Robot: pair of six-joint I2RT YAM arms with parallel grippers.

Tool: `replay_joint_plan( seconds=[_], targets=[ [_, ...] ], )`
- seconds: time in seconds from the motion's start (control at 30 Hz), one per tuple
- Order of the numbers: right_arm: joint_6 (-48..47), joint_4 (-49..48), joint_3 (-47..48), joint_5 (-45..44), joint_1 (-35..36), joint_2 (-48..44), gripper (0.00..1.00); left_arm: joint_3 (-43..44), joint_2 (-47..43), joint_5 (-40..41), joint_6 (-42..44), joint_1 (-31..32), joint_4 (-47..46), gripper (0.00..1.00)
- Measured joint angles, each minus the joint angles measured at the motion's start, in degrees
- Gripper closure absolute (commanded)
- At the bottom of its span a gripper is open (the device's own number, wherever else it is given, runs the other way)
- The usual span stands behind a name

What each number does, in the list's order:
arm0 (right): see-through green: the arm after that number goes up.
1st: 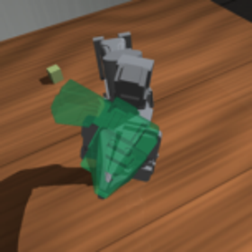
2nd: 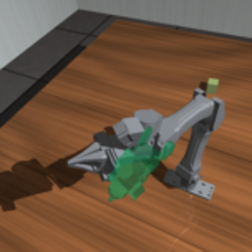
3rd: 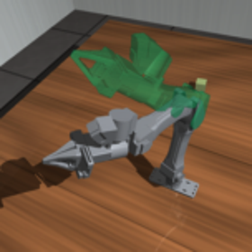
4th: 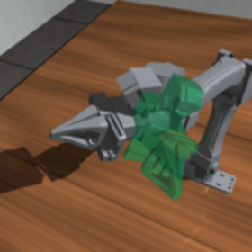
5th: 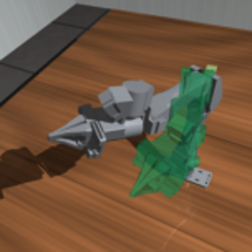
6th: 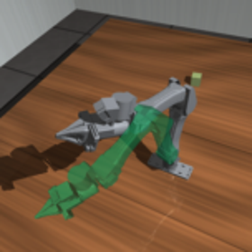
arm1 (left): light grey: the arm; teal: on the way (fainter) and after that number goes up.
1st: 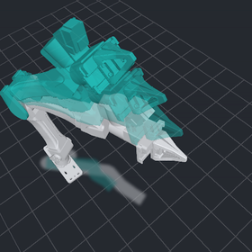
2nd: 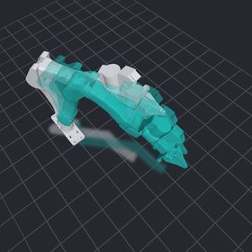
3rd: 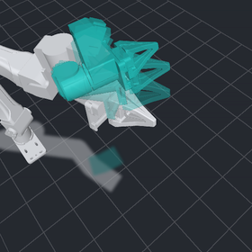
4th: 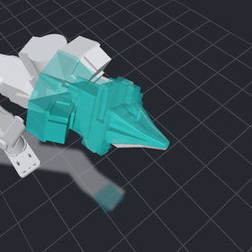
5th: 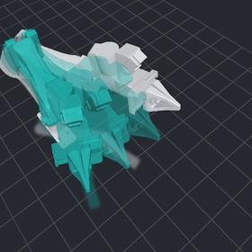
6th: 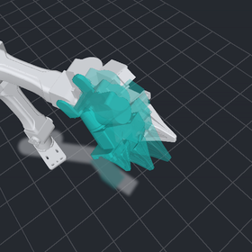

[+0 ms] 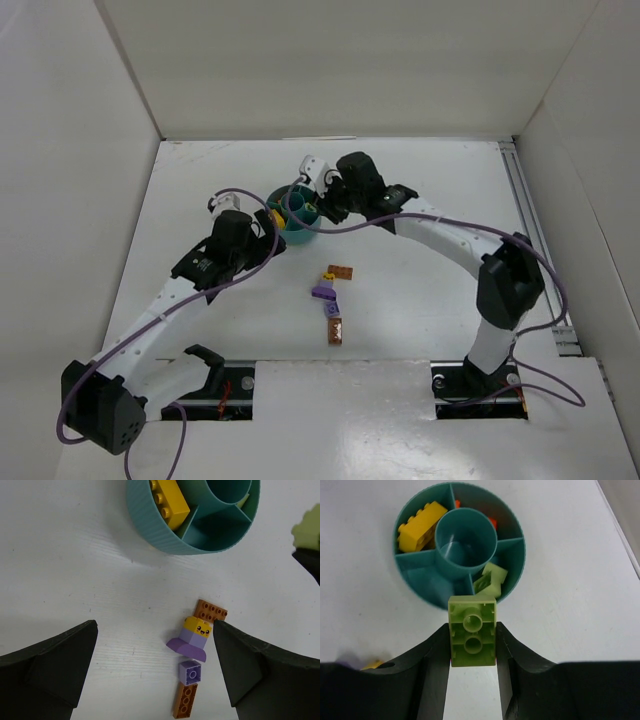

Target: Sort the legos into containers by color

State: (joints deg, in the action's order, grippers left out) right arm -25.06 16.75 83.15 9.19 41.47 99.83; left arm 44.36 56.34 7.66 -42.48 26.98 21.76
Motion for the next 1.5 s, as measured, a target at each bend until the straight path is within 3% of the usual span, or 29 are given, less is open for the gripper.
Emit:
replay_joint_plan(
  seconds=[0.33, 0.9, 1.17, 1.3, 1.5],
  targets=[
    [0.98, 3.45, 15.96, -3.5, -0.57, 15.72, 0.73, 3.5, 3.13, 0.09, 1.95, -0.09, 0.11, 0.0],
    [7.34, 3.34, 19.04, -5.31, -1.88, 20.61, 0.69, 3.52, 3.13, -0.79, 3.02, -0.09, 0.79, 0.0],
    [7.91, 3.32, 19.82, -4.07, -1.92, 21.29, 0.47, 3.52, 3.1, -1.4, 3.02, -0.09, 0.79, 0.0],
    [7.63, 3.23, 19.87, -2.93, -1.92, 21.27, 0.41, 3.52, 3.1, -1.77, 3.02, -0.09, 0.79, 0.0],
    [6.36, 3.1, 18.18, -1.51, -2.01, 19.71, 0.4, 3.52, 2.82, -2.84, 3.04, -0.09, 0.74, 0.0]
  ],
)
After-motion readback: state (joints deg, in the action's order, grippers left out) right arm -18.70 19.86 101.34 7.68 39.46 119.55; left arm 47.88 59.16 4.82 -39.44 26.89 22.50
